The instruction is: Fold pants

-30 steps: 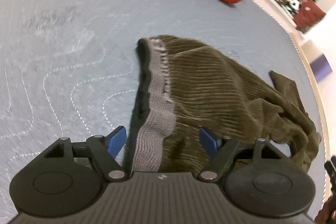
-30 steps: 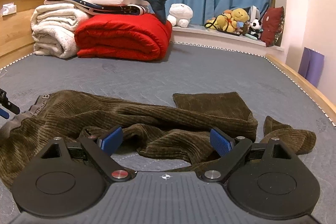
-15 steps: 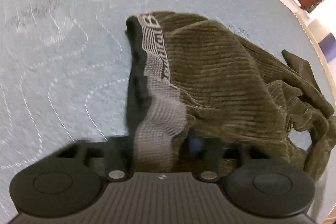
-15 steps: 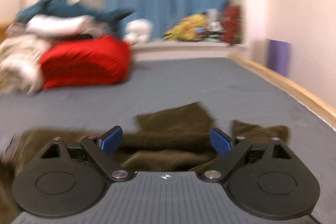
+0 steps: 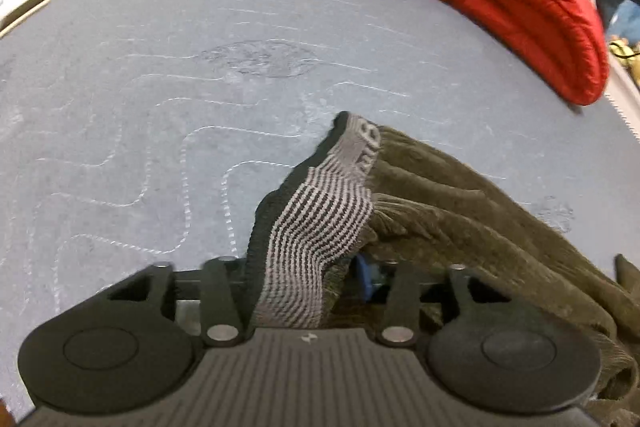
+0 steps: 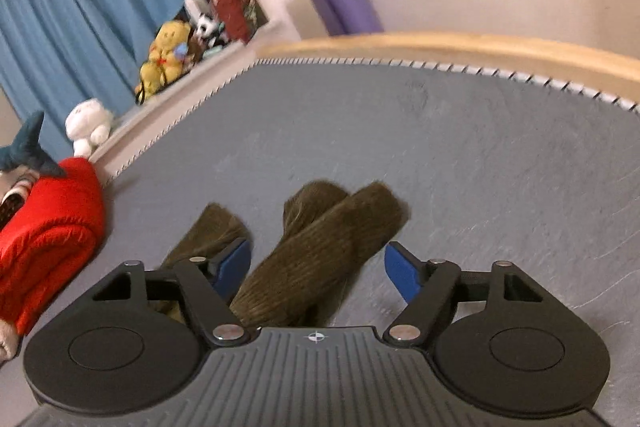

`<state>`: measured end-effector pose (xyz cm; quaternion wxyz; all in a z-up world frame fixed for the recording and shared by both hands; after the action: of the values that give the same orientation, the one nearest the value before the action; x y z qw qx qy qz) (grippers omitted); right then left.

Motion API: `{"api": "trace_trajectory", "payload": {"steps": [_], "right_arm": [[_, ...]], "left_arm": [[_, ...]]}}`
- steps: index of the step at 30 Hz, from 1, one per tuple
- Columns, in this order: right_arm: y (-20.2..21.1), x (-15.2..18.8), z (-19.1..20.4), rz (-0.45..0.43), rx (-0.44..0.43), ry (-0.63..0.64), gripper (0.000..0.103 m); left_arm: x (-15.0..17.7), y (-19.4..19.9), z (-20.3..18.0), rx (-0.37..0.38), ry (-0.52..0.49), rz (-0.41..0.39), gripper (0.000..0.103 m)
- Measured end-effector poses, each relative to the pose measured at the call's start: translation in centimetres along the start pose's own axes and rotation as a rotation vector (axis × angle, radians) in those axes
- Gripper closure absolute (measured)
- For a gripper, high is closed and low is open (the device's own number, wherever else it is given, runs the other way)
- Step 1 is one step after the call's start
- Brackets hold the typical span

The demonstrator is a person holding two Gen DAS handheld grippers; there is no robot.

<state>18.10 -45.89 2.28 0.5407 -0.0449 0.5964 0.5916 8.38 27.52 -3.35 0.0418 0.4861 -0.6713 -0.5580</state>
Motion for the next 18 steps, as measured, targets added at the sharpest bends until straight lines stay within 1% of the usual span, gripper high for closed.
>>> {"api": "trace_trajectory", "payload": {"steps": [2,3,4,6,7,9,12,14,17,18], "right_arm": [[-1.1,0.6,0.9,0.032,-0.019,0.015,0.030],[-1.7,0.9,1.6,0.054,-0.034,0.021,0.030],[-2.3,1.2,2.3,0.076,-0.053,0.030,0.030],[-3.7,1.8,3.4,0.111,-0.083,0.058,0.030],[-4.0,2.2,4.0,0.124,-0.091,0.075,0.030],[-5.2,2.7,5.1,0.154,-0.109,0.103,0.030],[-6.5,3.7,5.8,0.189,-0.091,0.115,0.030],[-7.2,4.2,6.1,0.217,-0.082,0.113,0.033],[-7.8,5.0,6.3,0.234,-0.065,0.123,0.049],[-7.7,5.1,6.5,0.225,-0.060,0.133,0.061]], "left_arm": [[0.2,0.8,-0.8,-0.010,-0.029,-0.032,0.051],[0.4,1.2,-1.4,-0.019,-0.059,-0.051,0.048],[0.5,1.8,-1.9,-0.028,-0.092,-0.073,0.041],[0.9,2.8,-3.5,-0.043,-0.170,-0.125,0.034],[1.1,2.9,-4.2,-0.046,-0.200,-0.138,0.033],[1.5,3.7,-5.1,-0.014,-0.226,-0.166,0.033],[1.7,3.9,-6.3,0.001,-0.267,-0.192,0.033],[2.4,3.8,-7.2,0.025,-0.299,-0.194,0.031],[2.8,4.3,-8.0,0.020,-0.327,-0.204,0.031],[2.7,4.3,-7.9,0.017,-0.314,-0.212,0.031]]}}
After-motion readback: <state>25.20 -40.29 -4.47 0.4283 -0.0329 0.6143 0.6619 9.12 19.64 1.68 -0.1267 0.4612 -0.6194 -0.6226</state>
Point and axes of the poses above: each gripper's, at about its wrist camera, not at the fingertips, and y roughly against the way its jaws point, z to its left, x to its underside, the point moved 3 cm from there along -y, roughly the way its jaws point, and after that the axes turned 15 degrees about x, right-handed, at the moved point
